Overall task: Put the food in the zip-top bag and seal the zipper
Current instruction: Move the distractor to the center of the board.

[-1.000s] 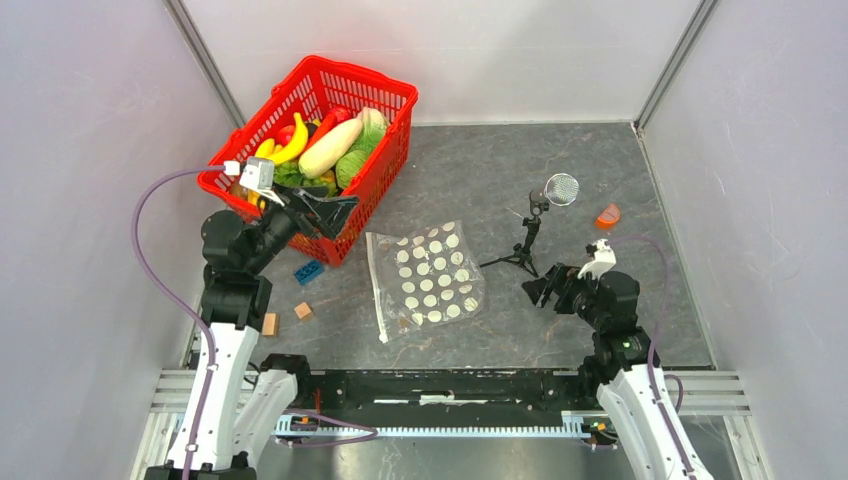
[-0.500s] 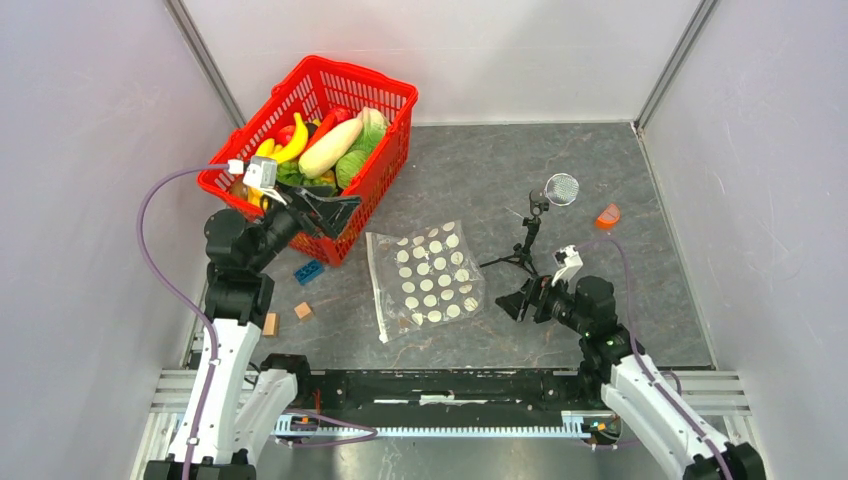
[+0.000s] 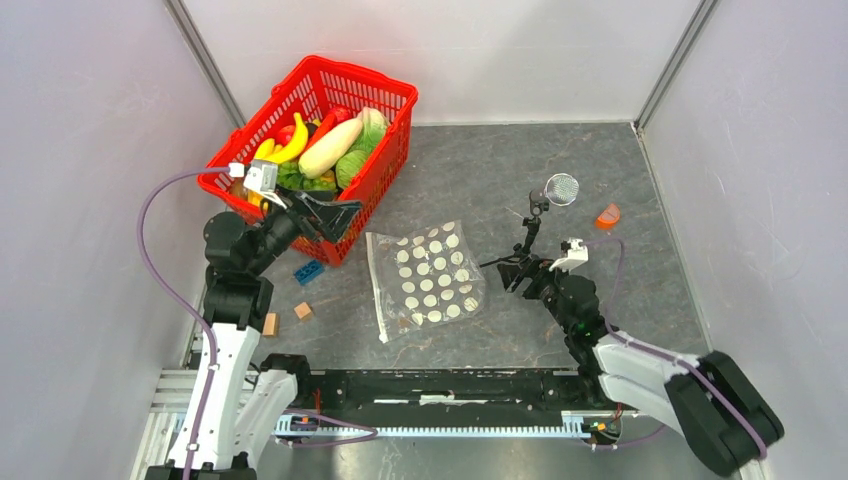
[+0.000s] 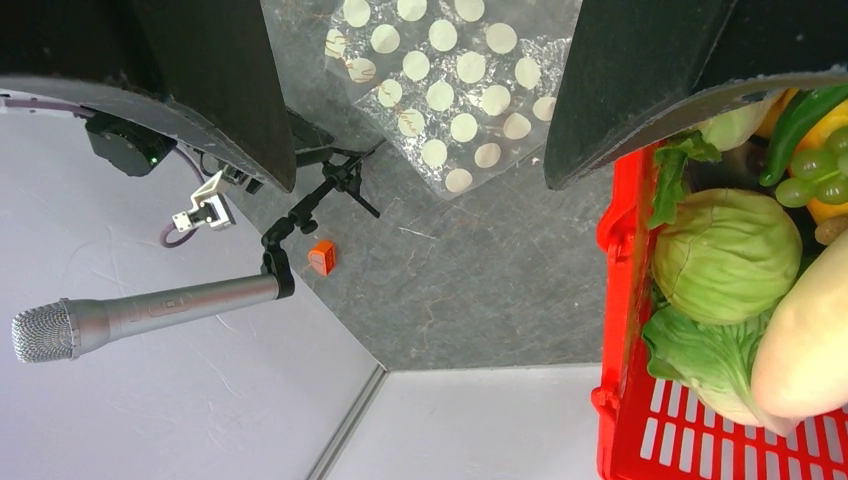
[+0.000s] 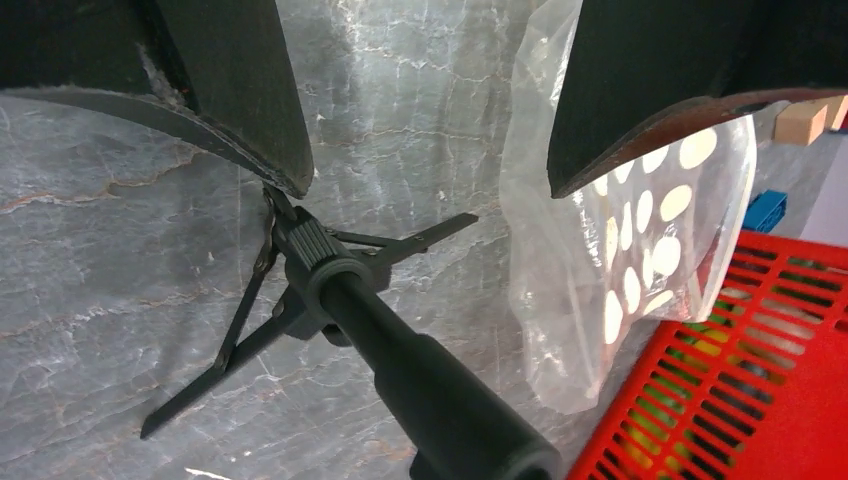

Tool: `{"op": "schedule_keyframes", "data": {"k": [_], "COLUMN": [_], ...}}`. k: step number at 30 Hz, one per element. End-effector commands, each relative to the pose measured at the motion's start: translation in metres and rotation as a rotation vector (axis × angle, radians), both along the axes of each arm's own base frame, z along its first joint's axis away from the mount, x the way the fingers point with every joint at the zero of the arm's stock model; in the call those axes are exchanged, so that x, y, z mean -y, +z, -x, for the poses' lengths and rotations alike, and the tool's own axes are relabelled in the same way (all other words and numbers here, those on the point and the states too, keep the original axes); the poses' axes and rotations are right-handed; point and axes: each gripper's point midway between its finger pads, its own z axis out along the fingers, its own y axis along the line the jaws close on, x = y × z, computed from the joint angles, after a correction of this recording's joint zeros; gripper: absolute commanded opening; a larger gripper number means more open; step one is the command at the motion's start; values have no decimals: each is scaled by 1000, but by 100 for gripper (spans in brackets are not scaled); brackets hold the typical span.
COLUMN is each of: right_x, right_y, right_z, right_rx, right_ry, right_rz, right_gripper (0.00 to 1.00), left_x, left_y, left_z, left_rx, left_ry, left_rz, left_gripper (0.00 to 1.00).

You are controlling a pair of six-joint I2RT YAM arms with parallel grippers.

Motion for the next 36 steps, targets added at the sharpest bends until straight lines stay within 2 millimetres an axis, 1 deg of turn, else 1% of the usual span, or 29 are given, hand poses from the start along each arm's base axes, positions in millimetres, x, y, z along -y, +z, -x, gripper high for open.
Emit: {"op": "schedule_keyframes", "data": {"k": [1,5,7,8,12,16,20,22,25,26,27,29,32,36], "right_x": [24,19,20,17,20,19,22,23,19,17,18,20,28,33], "right_y": [-7,-11,-17,-9,0,4,7,2,-7,-6,-10,-20,-19,-35], "right_z": [-10,-20,-23,-32,-49,-78,-107,-123,-146,-155,-166,-186,-207,-245], "right_rx": [62,55,40,61,119,145,167,156,132,136,119,80,68,16], "right_ry": [-141,-138,-149,-162,-212,-250,-254,-255,-210,-197,-192,-192,-211,-226], "right_rz": [27,39,51,37,47,49,20,25,-10,-18,-21,-22,-48,9], "right_gripper": [92,94,95,95,96,97,95,95,94,94,94,94,93,94], "left_x": [-3,-5,-5,-6,-6,-5,-6,-7,-7,-7,-8,-7,-9,-10], "left_y": [9,8,8,7,7,6,3,1,-1,-2,-3,-3,-4,-12], "left_z": [6,8,8,9,10,10,13,13,15,15,15,15,16,16], "left_rx": [27,28,30,30,30,23,16,15,7,5,2,0,-6,-20], "left_ry": [7,18,23,24,23,21,23,28,29,27,30,30,33,39], "left_rz": [-25,-40,-44,-46,-49,-47,-62,-65,-66,-67,-69,-70,-83,-97], "left_gripper": [100,100,100,100,100,100,100,100,100,100,100,100,100,100]}}
